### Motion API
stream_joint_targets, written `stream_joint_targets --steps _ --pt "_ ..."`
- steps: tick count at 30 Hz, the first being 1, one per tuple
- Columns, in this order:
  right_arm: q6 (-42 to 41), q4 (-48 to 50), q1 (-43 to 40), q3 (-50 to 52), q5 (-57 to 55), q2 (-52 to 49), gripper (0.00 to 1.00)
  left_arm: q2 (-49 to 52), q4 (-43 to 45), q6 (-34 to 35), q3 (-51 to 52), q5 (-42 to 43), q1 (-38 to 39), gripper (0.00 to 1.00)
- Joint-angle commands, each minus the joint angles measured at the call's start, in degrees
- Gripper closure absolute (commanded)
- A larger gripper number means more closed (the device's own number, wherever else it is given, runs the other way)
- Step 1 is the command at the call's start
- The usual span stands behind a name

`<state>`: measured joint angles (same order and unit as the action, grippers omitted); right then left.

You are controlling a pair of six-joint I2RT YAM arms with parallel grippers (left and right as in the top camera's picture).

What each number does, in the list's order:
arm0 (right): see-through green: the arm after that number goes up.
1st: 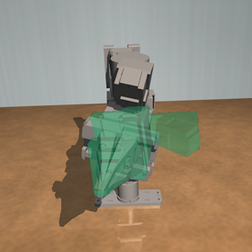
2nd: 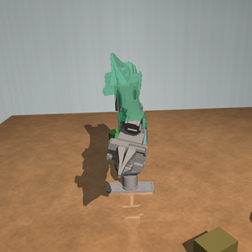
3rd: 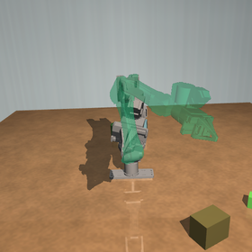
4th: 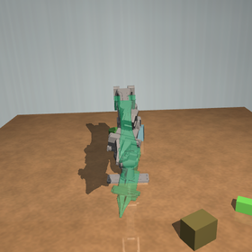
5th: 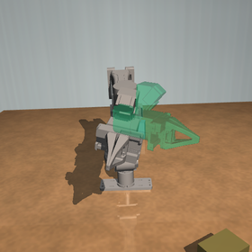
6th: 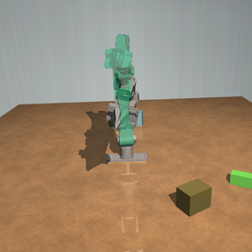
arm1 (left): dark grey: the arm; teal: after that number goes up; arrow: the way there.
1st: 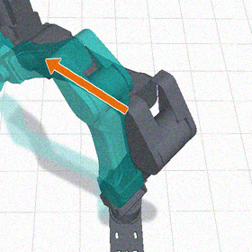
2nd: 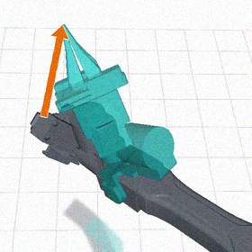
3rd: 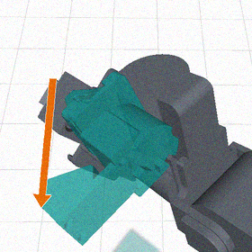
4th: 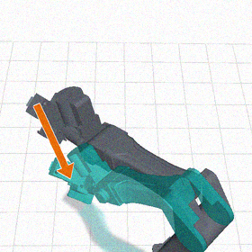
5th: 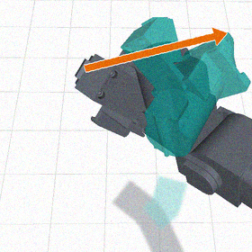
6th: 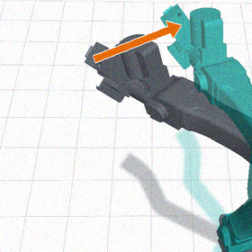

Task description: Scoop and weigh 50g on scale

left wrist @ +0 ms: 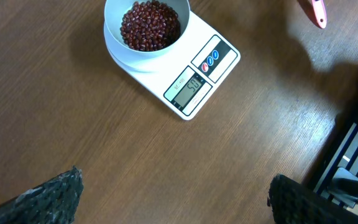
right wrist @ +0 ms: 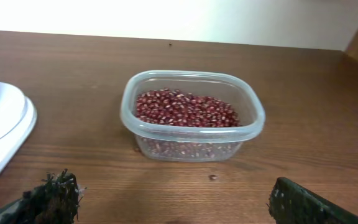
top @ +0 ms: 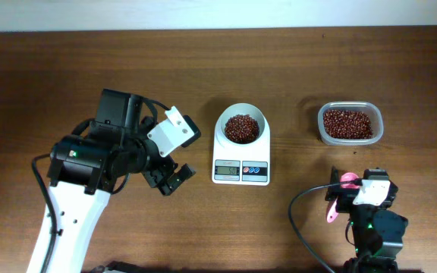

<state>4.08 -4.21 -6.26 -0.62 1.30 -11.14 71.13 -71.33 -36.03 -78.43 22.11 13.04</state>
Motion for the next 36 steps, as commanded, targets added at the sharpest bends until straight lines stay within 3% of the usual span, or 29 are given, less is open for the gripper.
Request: stream_joint_targets --steps 1,8,11,16,36 --pt "0.0 -0.3 -1.6 0.3 -0.2 0.4 0.01 -0.2 0.1 -0.9 0.1 0.6 -0.3 0.01" --pt "0.0 -0.3 -1.6 0.3 -0.1 1.3 0.01 -0.2 0.1 -0.9 0.1 0.6 -0.3 0.01" --pt "0.0 -0.4 -1.6 0.3 -0.1 8.2 0.01 -0.2 0.1 -0.9 0.1 0.6 -0.3 0.01" --pt "0.0 -0.4 -0.9 0.3 0.5 11.0 0.01 -0.2 0.1 -0.9 0.1 0.6 -0.3 0.01" --pt "0.2 -0.4 0.7 0.3 -0.1 11.0 0.01 -0.2 0.1 -0.9 0.1 0.6 -0.3 0.01"
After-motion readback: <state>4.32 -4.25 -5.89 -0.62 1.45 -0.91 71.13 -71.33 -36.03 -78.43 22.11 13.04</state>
